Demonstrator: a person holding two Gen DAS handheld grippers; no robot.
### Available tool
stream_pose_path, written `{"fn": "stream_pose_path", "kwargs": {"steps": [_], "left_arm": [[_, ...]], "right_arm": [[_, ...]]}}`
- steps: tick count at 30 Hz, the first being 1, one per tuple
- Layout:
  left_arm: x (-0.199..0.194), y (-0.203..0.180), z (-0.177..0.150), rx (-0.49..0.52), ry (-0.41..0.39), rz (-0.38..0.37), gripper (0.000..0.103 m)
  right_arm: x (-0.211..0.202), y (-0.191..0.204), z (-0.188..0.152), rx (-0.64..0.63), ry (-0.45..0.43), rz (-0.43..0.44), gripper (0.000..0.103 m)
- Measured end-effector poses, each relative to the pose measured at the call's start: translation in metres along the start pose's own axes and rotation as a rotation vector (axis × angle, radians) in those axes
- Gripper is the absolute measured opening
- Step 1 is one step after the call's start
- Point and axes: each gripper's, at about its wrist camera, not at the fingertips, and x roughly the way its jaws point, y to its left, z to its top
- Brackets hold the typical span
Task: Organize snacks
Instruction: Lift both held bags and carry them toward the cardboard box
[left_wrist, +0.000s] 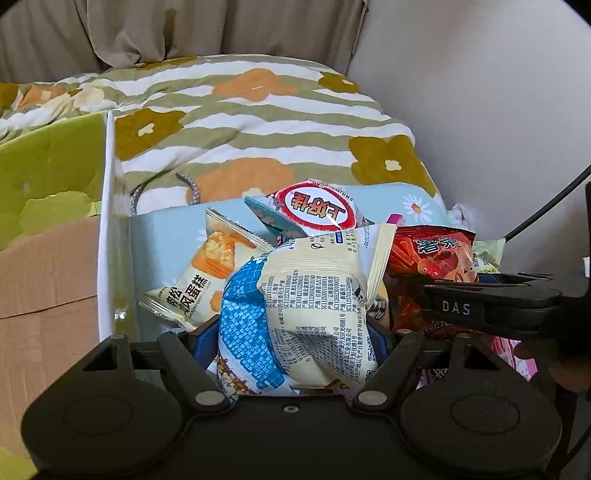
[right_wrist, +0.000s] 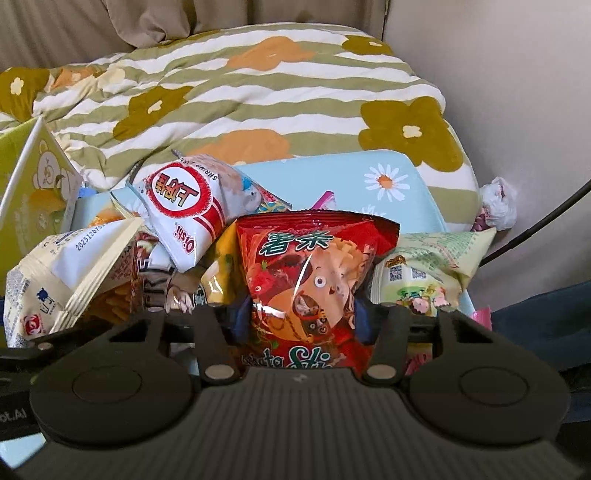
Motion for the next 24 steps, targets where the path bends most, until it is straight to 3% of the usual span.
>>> {"fn": "stream_pose_path", "kwargs": {"steps": [12, 24], "left_arm": [[-0.06, -0.022, -0.014, -0.023, -0.158, 0.084, 0.079], [-0.154, -0.026, -0.038, -0.114, -0.348, 0.311, 0.079]], "right_arm": [[-0.061, -0.014, -0.002, -0.006, -0.14, 0.064, 0.065], [-0.13, 0.0, 0.002, -0.131, -0.258, 0.232, 0.066]]}}
